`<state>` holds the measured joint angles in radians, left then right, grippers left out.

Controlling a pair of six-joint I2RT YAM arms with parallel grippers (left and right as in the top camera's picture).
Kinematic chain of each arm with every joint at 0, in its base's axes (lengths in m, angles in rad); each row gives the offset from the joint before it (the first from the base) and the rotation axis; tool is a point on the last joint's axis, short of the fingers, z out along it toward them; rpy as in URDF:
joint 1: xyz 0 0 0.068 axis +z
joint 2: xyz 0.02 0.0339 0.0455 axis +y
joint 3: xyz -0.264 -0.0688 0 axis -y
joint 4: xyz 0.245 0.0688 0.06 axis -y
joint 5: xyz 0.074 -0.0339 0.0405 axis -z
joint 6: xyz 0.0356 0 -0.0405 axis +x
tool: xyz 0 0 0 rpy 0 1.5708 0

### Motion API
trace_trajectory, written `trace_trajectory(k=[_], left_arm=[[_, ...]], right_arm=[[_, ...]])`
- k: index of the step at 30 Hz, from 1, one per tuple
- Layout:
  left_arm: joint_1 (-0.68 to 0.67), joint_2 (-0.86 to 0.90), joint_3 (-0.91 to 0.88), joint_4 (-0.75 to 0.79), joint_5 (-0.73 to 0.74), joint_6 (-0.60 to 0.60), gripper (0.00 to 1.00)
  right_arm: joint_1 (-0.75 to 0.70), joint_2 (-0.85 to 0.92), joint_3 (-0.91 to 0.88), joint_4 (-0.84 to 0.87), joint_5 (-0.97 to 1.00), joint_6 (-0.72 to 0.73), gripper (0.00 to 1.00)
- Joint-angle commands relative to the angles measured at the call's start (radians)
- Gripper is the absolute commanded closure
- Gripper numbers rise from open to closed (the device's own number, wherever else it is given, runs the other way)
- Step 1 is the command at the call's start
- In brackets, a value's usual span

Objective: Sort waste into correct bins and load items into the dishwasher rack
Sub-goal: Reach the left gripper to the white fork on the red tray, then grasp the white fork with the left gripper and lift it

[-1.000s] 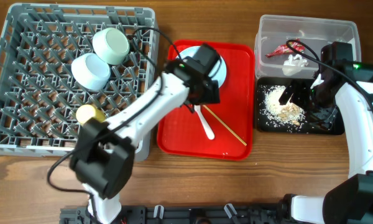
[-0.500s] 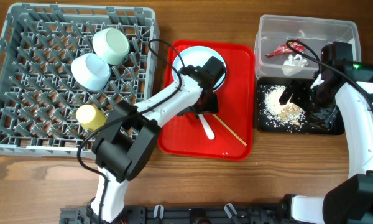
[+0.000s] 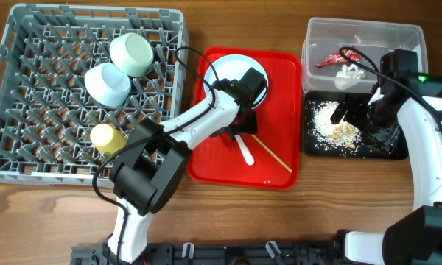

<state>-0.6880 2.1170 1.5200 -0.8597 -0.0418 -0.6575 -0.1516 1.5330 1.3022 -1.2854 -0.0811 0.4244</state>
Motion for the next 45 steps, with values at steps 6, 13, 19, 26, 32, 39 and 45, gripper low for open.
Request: trace_trajectory(k=[6, 13, 19, 26, 32, 39, 45], left_arm=[[0.0, 0.024, -0.047, -0.005, -0.084, -0.014, 0.23], [0.0, 0.024, -0.047, -0.005, -0.084, -0.014, 0.48], [0.0, 0.024, -0.047, -0.005, -0.083, -0.013, 0.57], [0.0, 0.024, -0.047, -0.008, -0.083, -0.013, 0.63], [0.0, 0.024, -0.047, -0.009, -0.083, -0.013, 0.68], [0.0, 0.024, -0.047, -0.009, -0.083, -0.013, 0.68], [0.0, 0.024, -0.047, -0.009, -0.083, -0.013, 0.67]], right_arm=[[-0.001, -0.019, 0.02, 0.001, 0.003, -0.006, 0.0], [-0.001, -0.019, 0.02, 0.001, 0.003, -0.005, 0.0], [-0.001, -0.019, 0.02, 0.0, 0.003, -0.005, 0.0], [-0.001, -0.018, 0.02, -0.002, 0.003, -0.006, 0.0], [-0.001, -0.018, 0.02, -0.002, 0.003, -0.006, 0.0], [-0.001, -0.019, 0.02, -0.002, 0.003, -0.006, 0.0], [-0.001, -0.019, 0.02, -0.003, 0.003, -0.006, 0.0]])
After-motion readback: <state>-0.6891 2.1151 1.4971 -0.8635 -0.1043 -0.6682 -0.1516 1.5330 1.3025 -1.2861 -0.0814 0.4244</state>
